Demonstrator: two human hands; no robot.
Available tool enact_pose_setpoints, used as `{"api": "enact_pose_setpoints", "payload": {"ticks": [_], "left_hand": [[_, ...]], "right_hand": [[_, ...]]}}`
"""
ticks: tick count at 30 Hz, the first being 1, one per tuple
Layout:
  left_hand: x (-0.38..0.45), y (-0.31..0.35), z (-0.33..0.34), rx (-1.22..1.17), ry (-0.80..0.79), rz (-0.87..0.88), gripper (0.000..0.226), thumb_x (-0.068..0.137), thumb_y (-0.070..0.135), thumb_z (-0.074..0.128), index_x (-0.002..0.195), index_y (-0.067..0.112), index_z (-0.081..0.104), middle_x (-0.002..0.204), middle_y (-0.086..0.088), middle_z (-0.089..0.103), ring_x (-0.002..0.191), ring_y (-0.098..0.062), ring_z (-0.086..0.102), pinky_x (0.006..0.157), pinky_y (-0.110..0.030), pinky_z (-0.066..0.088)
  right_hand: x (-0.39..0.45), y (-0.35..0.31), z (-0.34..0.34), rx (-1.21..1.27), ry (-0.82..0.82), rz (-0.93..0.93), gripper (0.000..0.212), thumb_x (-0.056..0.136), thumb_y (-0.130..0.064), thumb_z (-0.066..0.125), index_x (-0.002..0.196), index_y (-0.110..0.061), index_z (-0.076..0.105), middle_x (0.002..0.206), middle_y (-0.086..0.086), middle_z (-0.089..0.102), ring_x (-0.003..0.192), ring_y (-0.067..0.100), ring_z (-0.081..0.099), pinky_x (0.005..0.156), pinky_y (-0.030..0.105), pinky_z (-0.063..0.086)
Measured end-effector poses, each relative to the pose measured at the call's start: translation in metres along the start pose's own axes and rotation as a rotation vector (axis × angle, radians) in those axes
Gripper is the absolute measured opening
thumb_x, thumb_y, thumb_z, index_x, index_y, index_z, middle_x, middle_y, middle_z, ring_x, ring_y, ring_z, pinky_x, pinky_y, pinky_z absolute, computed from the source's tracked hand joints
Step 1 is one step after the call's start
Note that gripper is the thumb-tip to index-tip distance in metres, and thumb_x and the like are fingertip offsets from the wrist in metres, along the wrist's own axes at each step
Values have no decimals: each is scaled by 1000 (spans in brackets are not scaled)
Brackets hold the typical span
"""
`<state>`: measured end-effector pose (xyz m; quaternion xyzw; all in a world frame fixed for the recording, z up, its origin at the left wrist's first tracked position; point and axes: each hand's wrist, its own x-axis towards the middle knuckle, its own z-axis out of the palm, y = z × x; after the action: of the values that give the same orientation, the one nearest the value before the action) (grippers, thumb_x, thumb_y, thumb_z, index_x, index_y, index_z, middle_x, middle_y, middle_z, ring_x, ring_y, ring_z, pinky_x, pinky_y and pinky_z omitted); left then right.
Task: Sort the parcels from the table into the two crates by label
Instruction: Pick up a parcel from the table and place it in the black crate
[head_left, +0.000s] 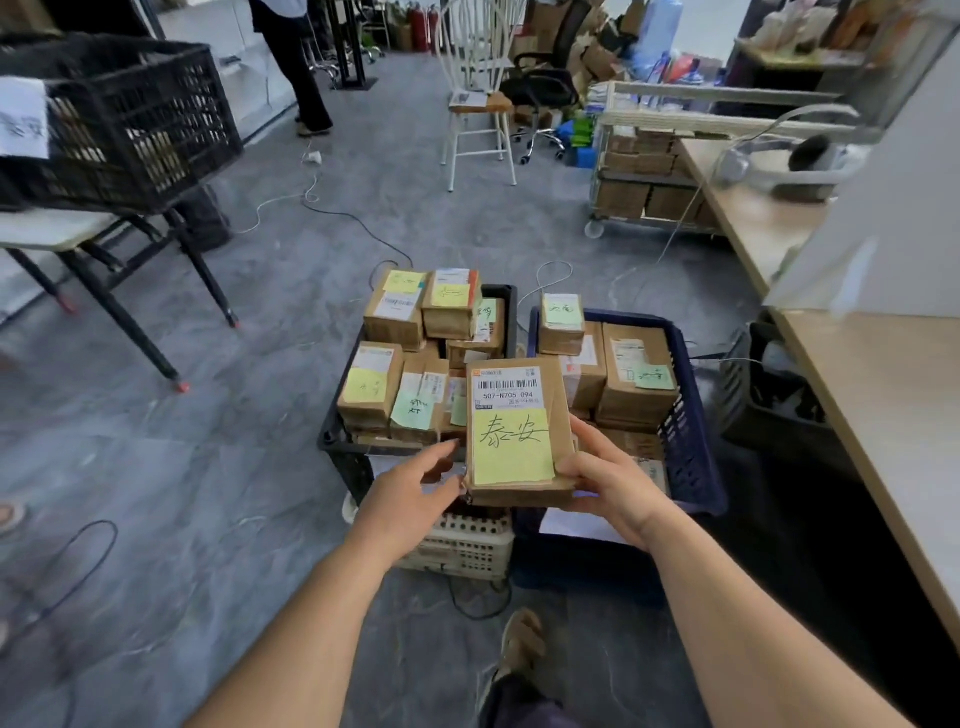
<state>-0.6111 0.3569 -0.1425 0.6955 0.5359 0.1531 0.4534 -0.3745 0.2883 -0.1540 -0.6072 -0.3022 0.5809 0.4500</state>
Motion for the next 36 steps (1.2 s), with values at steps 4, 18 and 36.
{"api": "enact_pose_setpoints", "payload": {"ticks": [4,18,36], "left_hand": [[60,4,-16,115,-19,-6,48,95,28,56,141,33,43,144,9,47,131,-11,43,106,-29,38],[195,-6,-33,145,-121,-152,52,98,28,48,146,41,31,142,5,47,127,-16,47,104,-36,41],[324,-87,-1,118,-303,-252,59,100,25,46,151,36,17,146,4,44,71,6,47,51,-5,41]], "right_hand": [[61,-17,-2,0,-7,16,62,90,-11,61,141,-43,44,113,0,72,100,24,68,84,37,55],[204,-30,-4,15,-19,171,65,90,-8,61,140,-43,43,105,4,74,98,25,69,75,32,56],[313,21,47,-419,245,328,57,101,-28,48,153,-38,25,114,-9,65,89,10,62,76,28,51]]}}
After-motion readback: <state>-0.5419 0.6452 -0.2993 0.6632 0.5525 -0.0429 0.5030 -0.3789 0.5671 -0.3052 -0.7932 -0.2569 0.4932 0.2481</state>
